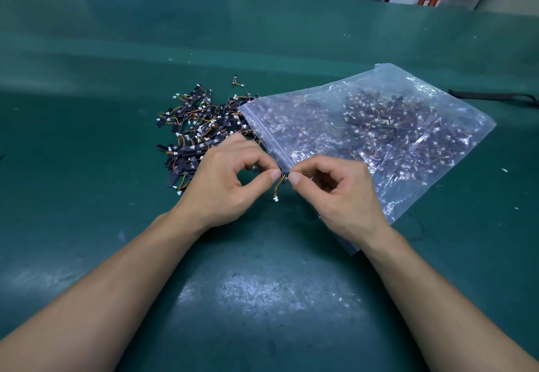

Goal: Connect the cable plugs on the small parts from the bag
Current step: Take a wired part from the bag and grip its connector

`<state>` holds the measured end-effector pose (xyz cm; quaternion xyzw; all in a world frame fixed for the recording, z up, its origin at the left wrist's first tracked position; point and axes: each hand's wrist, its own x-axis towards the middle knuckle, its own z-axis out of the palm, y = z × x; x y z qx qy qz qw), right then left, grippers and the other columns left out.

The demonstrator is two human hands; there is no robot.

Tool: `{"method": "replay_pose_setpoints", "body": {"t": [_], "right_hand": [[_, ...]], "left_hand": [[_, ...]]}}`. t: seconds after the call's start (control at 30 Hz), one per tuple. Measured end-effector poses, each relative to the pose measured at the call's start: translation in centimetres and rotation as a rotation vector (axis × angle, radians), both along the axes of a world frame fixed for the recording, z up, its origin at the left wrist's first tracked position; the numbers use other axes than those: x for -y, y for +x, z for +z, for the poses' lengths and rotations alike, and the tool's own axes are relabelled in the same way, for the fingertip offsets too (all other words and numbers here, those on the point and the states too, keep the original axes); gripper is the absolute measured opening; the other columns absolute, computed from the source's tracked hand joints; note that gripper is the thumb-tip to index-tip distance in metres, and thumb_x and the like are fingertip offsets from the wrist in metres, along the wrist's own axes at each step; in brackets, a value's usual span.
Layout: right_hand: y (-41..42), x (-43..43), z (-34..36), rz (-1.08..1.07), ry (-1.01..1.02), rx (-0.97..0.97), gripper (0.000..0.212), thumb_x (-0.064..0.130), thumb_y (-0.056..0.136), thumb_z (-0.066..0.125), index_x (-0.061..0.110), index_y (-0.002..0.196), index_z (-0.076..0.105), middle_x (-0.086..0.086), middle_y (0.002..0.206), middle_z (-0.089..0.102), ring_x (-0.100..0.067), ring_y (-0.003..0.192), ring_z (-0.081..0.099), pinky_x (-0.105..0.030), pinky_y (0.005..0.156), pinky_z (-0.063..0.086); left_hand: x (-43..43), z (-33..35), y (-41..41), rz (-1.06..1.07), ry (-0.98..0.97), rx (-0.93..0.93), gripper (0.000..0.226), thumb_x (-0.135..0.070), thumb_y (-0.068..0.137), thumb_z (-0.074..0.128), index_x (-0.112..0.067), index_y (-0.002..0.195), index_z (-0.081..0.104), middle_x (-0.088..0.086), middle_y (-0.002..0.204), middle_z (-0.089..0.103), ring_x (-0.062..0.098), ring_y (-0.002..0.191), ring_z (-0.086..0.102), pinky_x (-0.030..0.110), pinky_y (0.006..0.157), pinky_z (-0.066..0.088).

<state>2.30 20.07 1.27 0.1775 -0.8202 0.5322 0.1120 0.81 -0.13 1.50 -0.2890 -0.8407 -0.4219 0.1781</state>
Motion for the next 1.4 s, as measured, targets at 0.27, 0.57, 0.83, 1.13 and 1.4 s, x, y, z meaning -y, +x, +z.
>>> {"method": "replay_pose_setpoints", "body": {"t": [0.27, 0.57, 0.83, 1.13, 1.4], "right_hand": [[-0.16, -0.19, 0.06, -0.008, 0.030, -0.014, 0.014, 0.020, 0.088, 0.071, 0.030, 0.079, 0.072, 0.017, 0.064, 0.066, -0.004, 0.052, 0.053, -0.015, 0.056, 0.040], [-0.07, -0.18, 0.15, -0.026, 0.005, 0.021, 0.005, 0.028, 0.084, 0.071, 0.027, 0.080, 0.075, 0.018, 0.062, 0.061, -0.005, 0.049, 0.046, -0.013, 0.053, 0.034], [-0.08, -0.17, 0.16, -0.021, 0.006, 0.009, 0.012, 0.023, 0.086, 0.070, 0.029, 0.076, 0.072, 0.017, 0.060, 0.061, -0.003, 0.051, 0.049, -0.017, 0.054, 0.038], [-0.01, -0.11, 0.09, -0.017, 0.033, 0.022, 0.009, 0.026, 0.087, 0.069, 0.026, 0.081, 0.075, 0.019, 0.062, 0.062, -0.005, 0.049, 0.048, -0.015, 0.054, 0.037], [0.02, 0.04, 0.11, -0.010, 0.023, 0.010, 0.007, 0.023, 0.087, 0.073, 0.026, 0.083, 0.076, 0.020, 0.063, 0.062, -0.004, 0.050, 0.047, -0.012, 0.054, 0.035]], "left_hand": [[-0.01, -0.16, -0.01, -0.022, 0.002, 0.026, 0.013, -0.023, 0.088, 0.067, -0.014, 0.080, 0.072, -0.007, 0.079, 0.068, 0.017, 0.079, 0.053, 0.026, 0.074, 0.040], [-0.16, -0.13, -0.09, 0.009, 0.009, -0.007, 0.011, -0.014, 0.087, 0.070, -0.012, 0.076, 0.070, -0.003, 0.075, 0.066, 0.021, 0.075, 0.052, 0.031, 0.073, 0.042], [-0.05, -0.20, -0.06, -0.011, 0.010, 0.028, 0.013, -0.025, 0.087, 0.067, -0.016, 0.079, 0.071, -0.007, 0.078, 0.067, 0.018, 0.079, 0.052, 0.026, 0.074, 0.040], [-0.14, -0.16, -0.04, -0.005, -0.002, 0.000, 0.012, -0.015, 0.086, 0.072, -0.013, 0.075, 0.071, -0.005, 0.074, 0.066, 0.020, 0.076, 0.052, 0.030, 0.072, 0.042], [-0.01, -0.02, -0.06, 0.006, 0.004, -0.015, 0.011, -0.013, 0.086, 0.072, -0.013, 0.075, 0.071, -0.005, 0.074, 0.066, 0.020, 0.075, 0.053, 0.030, 0.072, 0.042]]}}
